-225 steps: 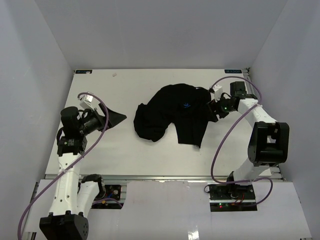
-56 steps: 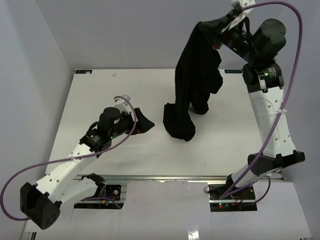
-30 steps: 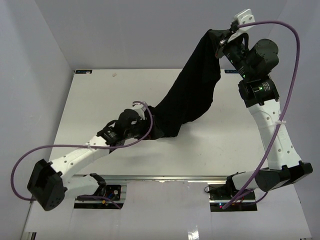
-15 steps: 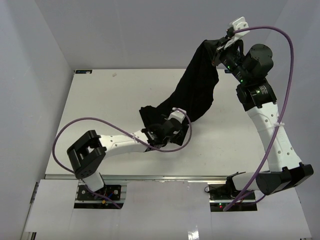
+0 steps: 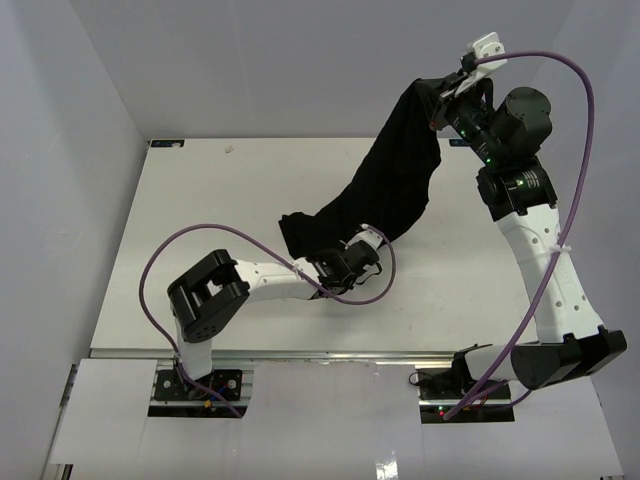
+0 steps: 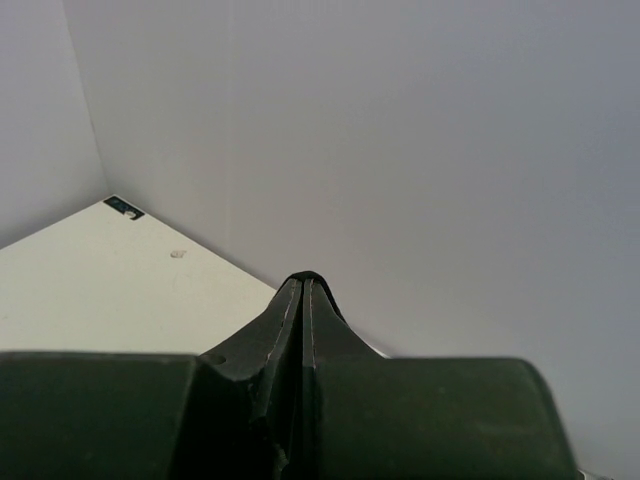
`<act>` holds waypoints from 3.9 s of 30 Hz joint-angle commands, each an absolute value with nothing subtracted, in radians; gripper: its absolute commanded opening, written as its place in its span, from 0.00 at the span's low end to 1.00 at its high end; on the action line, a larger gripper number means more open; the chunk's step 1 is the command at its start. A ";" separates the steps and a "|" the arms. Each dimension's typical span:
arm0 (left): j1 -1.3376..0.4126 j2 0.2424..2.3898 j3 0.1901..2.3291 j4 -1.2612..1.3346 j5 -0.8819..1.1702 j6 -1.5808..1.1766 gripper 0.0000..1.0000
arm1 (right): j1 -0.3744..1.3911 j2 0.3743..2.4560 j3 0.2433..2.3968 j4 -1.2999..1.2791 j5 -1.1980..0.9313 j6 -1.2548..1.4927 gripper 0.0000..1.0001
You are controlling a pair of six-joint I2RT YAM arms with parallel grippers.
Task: Fold and stack the t-shirts
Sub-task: Flatten out the tshirt
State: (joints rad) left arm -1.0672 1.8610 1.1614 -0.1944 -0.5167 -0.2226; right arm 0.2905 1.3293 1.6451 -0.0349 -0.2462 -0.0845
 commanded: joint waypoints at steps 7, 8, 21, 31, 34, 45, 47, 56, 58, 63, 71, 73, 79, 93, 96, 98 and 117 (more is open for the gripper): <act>-1.046 1.557 1.125 -0.276 -0.548 -0.273 0.08 | 0.204 1.258 1.609 0.006 -0.270 -0.084 0.06; -1.036 1.486 1.121 -0.291 -0.557 -0.290 0.08 | 0.193 1.252 1.602 0.005 -0.275 -0.086 0.06; -0.815 1.111 1.120 -0.413 -0.425 -0.285 0.08 | 0.114 1.111 1.431 0.046 -0.336 -0.110 0.06; -0.813 0.890 1.164 -0.523 -0.091 -0.400 0.13 | 0.109 1.029 1.433 0.067 -0.279 -0.080 0.06; -0.815 0.813 1.146 -0.558 -0.103 -0.458 0.17 | 0.109 1.025 1.431 0.049 -0.239 -0.049 0.06; -0.671 0.958 0.931 -0.399 -0.288 -0.523 0.12 | 0.109 1.158 1.229 0.110 -0.144 0.113 0.06; -0.571 0.998 0.878 -0.330 -0.218 -0.544 0.10 | 0.110 1.193 1.180 0.139 -0.129 0.132 0.06; -0.278 1.242 0.816 -0.151 0.139 -0.595 0.10 | 0.114 1.495 1.163 0.265 -0.038 0.202 0.06; -0.256 1.287 0.854 -0.143 0.158 -0.594 0.11 | 0.114 1.580 1.207 0.282 -0.026 0.227 0.06; -0.190 1.443 0.922 -0.115 0.209 -0.617 0.23 | 0.117 1.783 1.340 0.310 -0.044 0.287 0.06; -0.115 1.583 1.009 -0.132 0.224 -0.676 0.72 | 0.117 2.014 1.569 0.310 -0.126 0.402 0.06; -0.092 1.582 1.023 -0.153 0.218 -0.680 0.80 | 0.117 2.058 1.600 0.310 -0.130 0.414 0.06; -0.093 1.511 1.084 -0.201 0.282 -0.603 0.82 | 0.112 2.111 1.661 0.305 -0.159 0.443 0.06; -0.437 1.647 1.330 -0.511 -0.093 -0.345 0.74 | 0.094 2.079 1.560 0.411 -0.442 0.382 0.06; -0.459 1.730 1.397 -0.567 -0.227 -0.302 0.72 | 0.089 2.071 1.551 0.411 -0.452 0.383 0.06; -0.460 1.758 1.420 -0.572 -0.258 -0.272 0.72 | 0.086 2.069 1.546 0.411 -0.457 0.387 0.06; -0.477 1.937 1.500 -0.601 -0.367 -0.120 0.56 | 0.078 2.034 1.499 0.397 -0.466 0.380 0.06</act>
